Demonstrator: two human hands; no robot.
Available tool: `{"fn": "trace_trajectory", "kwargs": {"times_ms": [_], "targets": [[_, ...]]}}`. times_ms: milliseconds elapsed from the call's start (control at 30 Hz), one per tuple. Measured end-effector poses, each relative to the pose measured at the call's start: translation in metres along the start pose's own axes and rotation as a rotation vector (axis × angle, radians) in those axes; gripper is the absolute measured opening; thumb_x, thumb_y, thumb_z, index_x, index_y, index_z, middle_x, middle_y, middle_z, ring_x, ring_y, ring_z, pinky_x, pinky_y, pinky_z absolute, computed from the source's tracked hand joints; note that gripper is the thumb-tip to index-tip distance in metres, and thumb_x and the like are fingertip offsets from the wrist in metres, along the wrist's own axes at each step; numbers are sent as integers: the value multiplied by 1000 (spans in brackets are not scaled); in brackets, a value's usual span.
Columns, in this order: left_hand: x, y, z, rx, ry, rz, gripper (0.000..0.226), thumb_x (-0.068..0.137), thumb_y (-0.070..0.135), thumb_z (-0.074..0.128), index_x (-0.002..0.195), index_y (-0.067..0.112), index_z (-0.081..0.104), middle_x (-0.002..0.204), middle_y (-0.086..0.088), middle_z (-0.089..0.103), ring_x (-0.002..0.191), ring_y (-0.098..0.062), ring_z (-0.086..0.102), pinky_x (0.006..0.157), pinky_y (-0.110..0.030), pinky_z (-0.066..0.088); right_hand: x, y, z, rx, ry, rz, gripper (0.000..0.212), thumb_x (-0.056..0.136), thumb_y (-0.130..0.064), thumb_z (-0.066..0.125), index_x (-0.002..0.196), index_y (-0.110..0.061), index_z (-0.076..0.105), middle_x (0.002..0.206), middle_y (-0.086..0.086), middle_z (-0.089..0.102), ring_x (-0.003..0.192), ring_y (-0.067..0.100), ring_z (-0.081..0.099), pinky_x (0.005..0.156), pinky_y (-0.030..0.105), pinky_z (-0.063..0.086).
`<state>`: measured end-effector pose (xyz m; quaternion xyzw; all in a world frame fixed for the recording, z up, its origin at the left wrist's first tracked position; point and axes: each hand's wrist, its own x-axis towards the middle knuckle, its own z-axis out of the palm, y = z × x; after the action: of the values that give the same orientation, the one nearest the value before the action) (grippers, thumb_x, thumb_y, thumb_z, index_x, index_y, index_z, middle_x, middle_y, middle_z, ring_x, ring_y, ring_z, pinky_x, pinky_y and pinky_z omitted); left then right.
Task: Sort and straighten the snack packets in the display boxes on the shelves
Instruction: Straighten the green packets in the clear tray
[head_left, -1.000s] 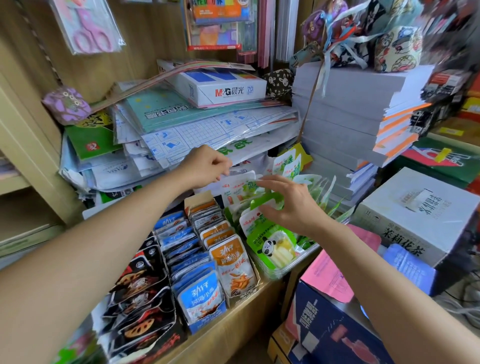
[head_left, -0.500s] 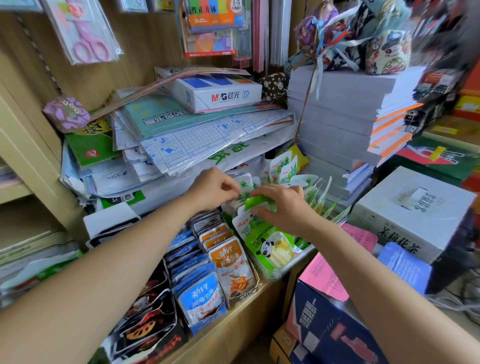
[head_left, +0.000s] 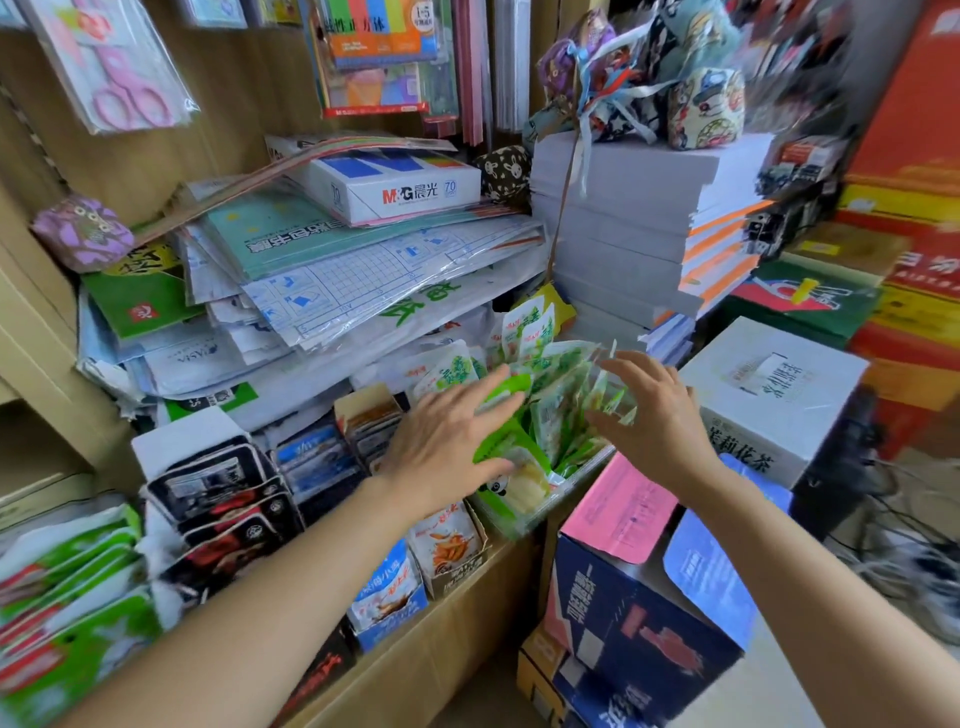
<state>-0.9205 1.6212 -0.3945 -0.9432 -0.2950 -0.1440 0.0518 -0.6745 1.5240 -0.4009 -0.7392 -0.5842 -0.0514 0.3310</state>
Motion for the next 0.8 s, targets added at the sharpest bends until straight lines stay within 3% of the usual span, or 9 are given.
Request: {"fn": "trace_trajectory", "kwargs": {"times_ms": [100,233,300,433,500,633,700,800], "targets": [[-1,0,7,11,23,-102,85,84,63,67,156,37,31,157,2,42,136,-20,47,110,-37,36,-5,20,-3,-41,-51,89,59,86,-40,74,139,-26,53,145,-2,50,130,26,47,101,48,36],[2,2,7,57,13,-235,84,77,70,69,150,39,42,133,3,65,124,-18,56,99,-37,42,-9,34,2,81,-161,184,70,86,-40,75,147,-23,46,140,3,57,121,26,59,98,44,49],[3,7,4,65,16,-295,83,74,73,69,146,39,47,129,5,66,121,-17,57,97,-38,44,-9,33,4,149,-151,186,71,85,-33,78,147,-24,46,137,3,58,118,24,60,97,42,50],[8,27,-8,126,-17,-408,80,72,73,71,142,39,52,148,-2,48,131,-23,47,102,-42,43,-3,26,13,260,-118,153,71,80,-24,83,144,-23,51,135,1,59,115,22,61,96,43,51],[14,42,-16,161,54,-428,68,74,64,75,134,36,61,150,-3,45,131,-26,44,101,-44,43,1,25,20,353,-122,168,76,77,-23,85,144,-26,49,139,-3,55,117,18,60,97,44,52],[27,70,-14,-58,357,-238,45,79,29,80,122,19,71,129,-4,64,113,-26,57,93,-42,52,9,31,23,475,-55,227,89,75,-22,88,150,-29,40,144,-7,45,105,13,63,78,16,52],[40,83,-16,-218,261,-260,54,86,28,76,137,17,61,132,-3,62,115,-23,61,96,-36,50,13,34,22,503,-56,255,94,74,-27,88,152,-30,35,147,-6,43,101,13,63,75,15,48],[64,82,-4,-227,62,-373,65,91,31,72,149,18,46,143,-4,56,128,-24,55,101,-32,44,15,33,23,514,-125,280,106,71,-32,89,156,-30,26,152,-4,43,122,18,55,94,29,49]]}}
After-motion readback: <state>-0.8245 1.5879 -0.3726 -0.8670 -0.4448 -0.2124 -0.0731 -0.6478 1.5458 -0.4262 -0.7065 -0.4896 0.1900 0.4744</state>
